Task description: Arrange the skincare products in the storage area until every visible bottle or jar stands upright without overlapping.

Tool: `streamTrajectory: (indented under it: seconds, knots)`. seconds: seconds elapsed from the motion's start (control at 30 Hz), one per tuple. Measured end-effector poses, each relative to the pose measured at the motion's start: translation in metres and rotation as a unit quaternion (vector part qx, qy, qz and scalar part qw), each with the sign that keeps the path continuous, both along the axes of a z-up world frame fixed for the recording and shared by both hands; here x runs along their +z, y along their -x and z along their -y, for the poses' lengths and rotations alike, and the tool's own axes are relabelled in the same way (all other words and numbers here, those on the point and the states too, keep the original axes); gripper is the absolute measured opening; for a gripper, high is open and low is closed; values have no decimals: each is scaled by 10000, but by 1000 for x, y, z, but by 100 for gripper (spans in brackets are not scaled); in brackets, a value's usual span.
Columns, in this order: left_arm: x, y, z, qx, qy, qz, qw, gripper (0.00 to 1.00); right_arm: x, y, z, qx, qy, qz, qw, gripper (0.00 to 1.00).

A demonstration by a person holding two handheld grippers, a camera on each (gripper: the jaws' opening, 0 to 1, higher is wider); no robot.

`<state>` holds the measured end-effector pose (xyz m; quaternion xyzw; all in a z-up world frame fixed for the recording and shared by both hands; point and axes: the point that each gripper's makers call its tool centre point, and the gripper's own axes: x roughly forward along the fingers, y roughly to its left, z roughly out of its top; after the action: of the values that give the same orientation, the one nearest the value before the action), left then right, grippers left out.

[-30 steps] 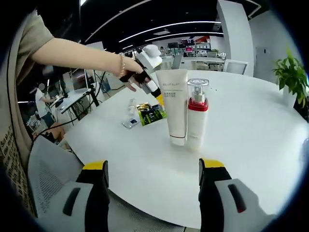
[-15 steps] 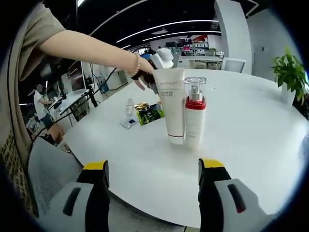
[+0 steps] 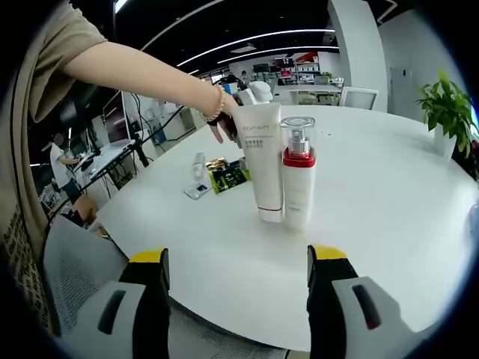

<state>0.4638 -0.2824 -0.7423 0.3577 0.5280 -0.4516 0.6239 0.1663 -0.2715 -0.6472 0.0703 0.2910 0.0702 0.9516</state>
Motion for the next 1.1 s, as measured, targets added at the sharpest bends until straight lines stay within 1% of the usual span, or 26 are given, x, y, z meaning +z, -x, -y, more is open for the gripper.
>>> streamTrajectory:
  seconds: [0.13,0.33,0.53,0.67,0.73,0.77,0.83,0.87,0.97,1.03,1.1]
  knots:
    - [1,-2,-2,7,41,78,10000,18,0,0,0,8,5,-14,10000,75]
    - [4,-1,-4,-57,103,127,9999,17,0,0,0,-4,20,-25,10000,75]
    - [13,1,-6,167,322,-8,9993,16,-1,0,0,10,35,-23,10000,75]
    - [24,3,-12,407,539,-130,9976,16,0,0,-1,29,38,-13,10000,75]
    - [30,5,-14,654,739,-269,9948,16,0,0,-1,44,34,-6,10000,75]
    - [34,6,-15,815,884,-350,9921,16,0,0,-2,66,33,-5,10000,75]
    - [39,9,-18,992,1037,-493,9884,16,1,0,-3,92,28,11,10000,75]
    - [43,10,-21,1118,1147,-567,9855,16,1,0,-4,114,27,9,9999,74]
    - [50,14,-28,1302,1320,-673,9803,16,2,0,-7,172,10,18,9999,74]
    - [55,19,-35,1431,1464,-787,9756,16,3,0,-9,215,-11,30,9998,74]
    - [57,24,-40,1583,1632,-905,9696,16,4,0,-13,285,-127,39,9995,74]
